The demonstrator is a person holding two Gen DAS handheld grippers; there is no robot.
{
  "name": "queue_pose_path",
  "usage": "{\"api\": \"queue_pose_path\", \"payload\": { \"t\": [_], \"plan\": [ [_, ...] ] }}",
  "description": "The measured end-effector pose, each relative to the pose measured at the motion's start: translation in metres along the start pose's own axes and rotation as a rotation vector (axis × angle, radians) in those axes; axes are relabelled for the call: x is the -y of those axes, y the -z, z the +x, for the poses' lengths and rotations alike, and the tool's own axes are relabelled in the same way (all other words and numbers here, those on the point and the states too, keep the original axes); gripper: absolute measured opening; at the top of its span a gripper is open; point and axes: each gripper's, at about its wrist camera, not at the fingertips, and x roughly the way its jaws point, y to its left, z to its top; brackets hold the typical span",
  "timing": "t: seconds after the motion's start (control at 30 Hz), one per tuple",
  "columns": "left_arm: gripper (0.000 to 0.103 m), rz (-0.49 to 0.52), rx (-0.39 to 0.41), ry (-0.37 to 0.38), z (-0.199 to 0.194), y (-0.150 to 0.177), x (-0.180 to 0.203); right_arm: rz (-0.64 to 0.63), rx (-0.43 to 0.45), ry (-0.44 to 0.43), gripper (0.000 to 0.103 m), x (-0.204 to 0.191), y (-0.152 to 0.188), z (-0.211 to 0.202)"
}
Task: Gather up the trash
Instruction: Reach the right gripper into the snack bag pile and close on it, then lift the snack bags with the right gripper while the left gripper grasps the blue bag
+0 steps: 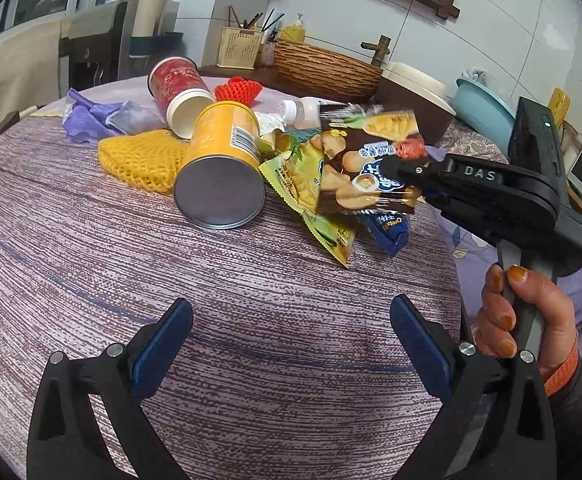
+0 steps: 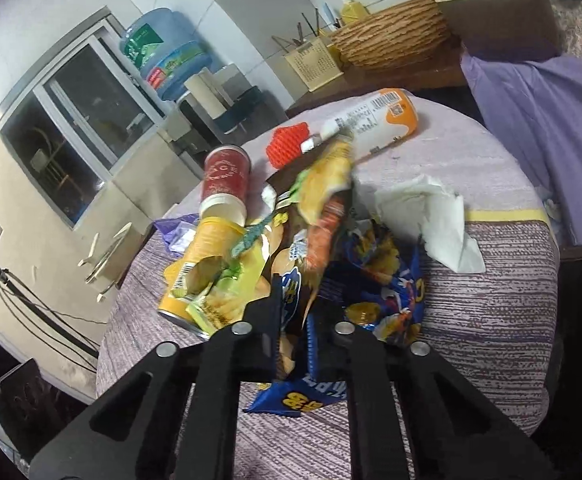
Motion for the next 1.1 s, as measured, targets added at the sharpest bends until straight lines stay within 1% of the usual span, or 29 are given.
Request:
{"api": "queue_pose_path", "payload": {
  "t": [0.03, 0.17, 0.27, 0.37, 0.47, 0.53, 0.67, 0.8, 0.83, 0.87, 0.93, 0.97, 1.07, 1.1],
  "plan": [
    [0.097, -0.002, 0.001, 0.002, 0.0, 0.0, 0.0, -0.02, 0.007, -0.006, 0.004, -0.004, 0.0, -0.003],
    [0.094, -0.006, 0.023, 0.0, -0.005, -0.003, 0.003, -0.1, 0.056, -0.017, 0.003, -0.023, -0.002, -0.026],
    [0.094, 0.022, 0.045, 0.013, -0.01, -0.008, 0.014, -0.161, 0.108, 0.011, 0.003, -0.033, -0.001, -0.048],
    [0.094, 0.057, 0.054, 0.02, -0.01, -0.012, 0.026, -0.189, 0.149, 0.024, 0.003, -0.035, 0.0, -0.069],
    [0.094, 0.104, 0.047, 0.032, -0.002, -0.017, 0.042, -0.233, 0.211, 0.103, 0.003, -0.033, 0.005, -0.091],
    [0.094, 0.137, 0.038, 0.04, 0.005, -0.022, 0.054, -0.242, 0.226, 0.124, 0.003, -0.029, 0.007, -0.103],
    [0.094, 0.189, -0.004, 0.06, 0.028, -0.032, 0.074, -0.234, 0.236, 0.173, 0.003, -0.013, 0.017, -0.12],
    [0.094, 0.268, -0.031, 0.0, 0.061, -0.042, 0.092, -0.197, 0.243, 0.207, 0.003, 0.006, 0.027, -0.137],
    [0.092, 0.276, -0.042, -0.011, 0.068, -0.044, 0.093, -0.186, 0.242, 0.215, 0.003, 0.011, 0.03, -0.141],
    [0.09, 0.28, -0.069, -0.023, 0.08, -0.047, 0.095, -0.179, 0.24, 0.221, 0.003, 0.015, 0.033, -0.143],
    [0.074, 0.278, -0.105, -0.032, 0.091, -0.048, 0.094, -0.163, 0.234, 0.238, 0.003, 0.025, 0.039, -0.149],
    [0.071, 0.277, -0.117, -0.038, 0.097, -0.048, 0.094, -0.156, 0.231, 0.241, 0.003, 0.028, 0.041, -0.15],
    [0.062, 0.28, -0.105, -0.059, 0.101, -0.048, 0.095, -0.134, 0.218, 0.252, 0.003, 0.037, 0.049, -0.152],
    [0.055, 0.275, -0.098, -0.063, 0.1, -0.048, 0.094, -0.128, 0.216, 0.254, 0.003, 0.04, 0.051, -0.153]
  ]
}}
